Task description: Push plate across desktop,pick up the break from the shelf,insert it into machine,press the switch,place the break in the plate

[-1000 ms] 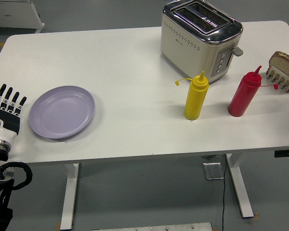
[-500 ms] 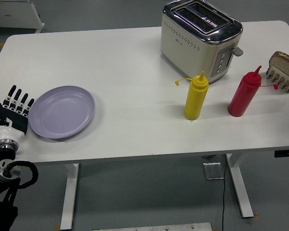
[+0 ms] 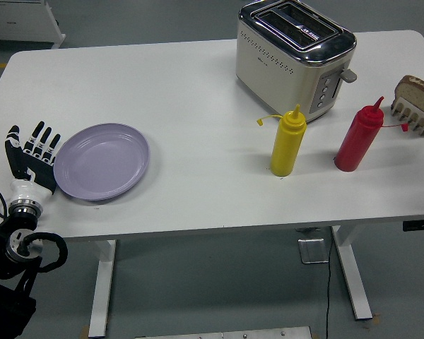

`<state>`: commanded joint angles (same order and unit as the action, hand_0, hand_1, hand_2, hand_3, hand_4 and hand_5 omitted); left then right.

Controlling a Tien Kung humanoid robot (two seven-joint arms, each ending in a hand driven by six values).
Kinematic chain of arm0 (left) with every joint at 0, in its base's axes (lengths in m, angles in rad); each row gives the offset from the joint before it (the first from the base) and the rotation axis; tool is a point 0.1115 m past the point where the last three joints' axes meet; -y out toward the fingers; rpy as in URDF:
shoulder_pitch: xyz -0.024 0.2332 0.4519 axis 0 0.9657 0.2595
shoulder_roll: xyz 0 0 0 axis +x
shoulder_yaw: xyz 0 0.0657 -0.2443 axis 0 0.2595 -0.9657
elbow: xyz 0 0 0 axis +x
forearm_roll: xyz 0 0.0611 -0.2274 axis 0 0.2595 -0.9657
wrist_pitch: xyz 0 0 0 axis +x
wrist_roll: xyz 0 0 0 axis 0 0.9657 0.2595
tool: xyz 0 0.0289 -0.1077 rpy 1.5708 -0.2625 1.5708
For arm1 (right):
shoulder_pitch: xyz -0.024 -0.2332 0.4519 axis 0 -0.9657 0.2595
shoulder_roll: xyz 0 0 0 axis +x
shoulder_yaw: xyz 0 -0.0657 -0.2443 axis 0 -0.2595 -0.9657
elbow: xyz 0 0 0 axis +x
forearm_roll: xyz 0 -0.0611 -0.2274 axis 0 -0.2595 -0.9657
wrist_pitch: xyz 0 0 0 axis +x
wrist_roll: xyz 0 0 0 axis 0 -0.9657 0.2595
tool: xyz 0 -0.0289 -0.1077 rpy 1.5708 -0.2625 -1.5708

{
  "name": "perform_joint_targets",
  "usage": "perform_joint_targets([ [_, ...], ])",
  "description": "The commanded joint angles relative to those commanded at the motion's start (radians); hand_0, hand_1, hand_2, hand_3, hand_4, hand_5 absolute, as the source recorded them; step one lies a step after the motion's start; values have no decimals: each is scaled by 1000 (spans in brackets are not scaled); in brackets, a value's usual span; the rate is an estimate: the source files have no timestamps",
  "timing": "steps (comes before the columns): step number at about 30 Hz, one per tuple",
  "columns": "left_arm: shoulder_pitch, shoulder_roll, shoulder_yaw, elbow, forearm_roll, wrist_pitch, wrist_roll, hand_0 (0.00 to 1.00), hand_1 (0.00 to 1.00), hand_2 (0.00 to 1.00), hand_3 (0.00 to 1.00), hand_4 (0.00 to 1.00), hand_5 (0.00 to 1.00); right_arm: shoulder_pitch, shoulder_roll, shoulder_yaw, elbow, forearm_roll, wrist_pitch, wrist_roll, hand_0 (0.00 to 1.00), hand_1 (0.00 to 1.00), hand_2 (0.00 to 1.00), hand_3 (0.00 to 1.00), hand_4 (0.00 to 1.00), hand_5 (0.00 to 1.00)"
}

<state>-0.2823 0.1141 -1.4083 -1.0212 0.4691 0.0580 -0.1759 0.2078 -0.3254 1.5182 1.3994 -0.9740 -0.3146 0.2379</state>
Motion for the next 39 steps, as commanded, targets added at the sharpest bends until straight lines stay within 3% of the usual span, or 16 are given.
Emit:
perform_joint_targets([
  [8, -19, -13, 31, 24, -7, -5, 1, 881, 937, 937, 842, 635, 998, 80, -45, -52, -78, -269, 11, -138, 956, 926, 918, 919, 737, 269],
  [15, -35, -30, 60, 36, -10, -12, 3, 881, 939, 937, 842, 635, 998, 144, -67, -105, -152, -520, 97, -262, 972, 945, 930, 927, 756, 264],
  [25, -76, -48, 97, 62, -16, -20, 4, 882, 939, 938, 849, 643, 998, 200, -71, -163, -217, -845, 118, -334, 957, 921, 919, 929, 769, 258],
  [36, -121, -67, 144, 99, -27, -29, 5, 882, 939, 937, 849, 645, 998, 248, -74, -191, -287, -1032, 127, -394, 927, 891, 899, 910, 766, 260],
  [37, -123, -68, 147, 101, -28, -29, 6, 883, 939, 938, 849, 646, 998, 250, -74, -192, -292, -1038, 127, -398, 823, 810, 791, 836, 756, 261],
  [39, -128, -69, 155, 105, -30, -30, 6, 883, 939, 938, 849, 646, 998, 255, -74, -194, -301, -1049, 125, -407, 823, 810, 791, 836, 756, 261],
])
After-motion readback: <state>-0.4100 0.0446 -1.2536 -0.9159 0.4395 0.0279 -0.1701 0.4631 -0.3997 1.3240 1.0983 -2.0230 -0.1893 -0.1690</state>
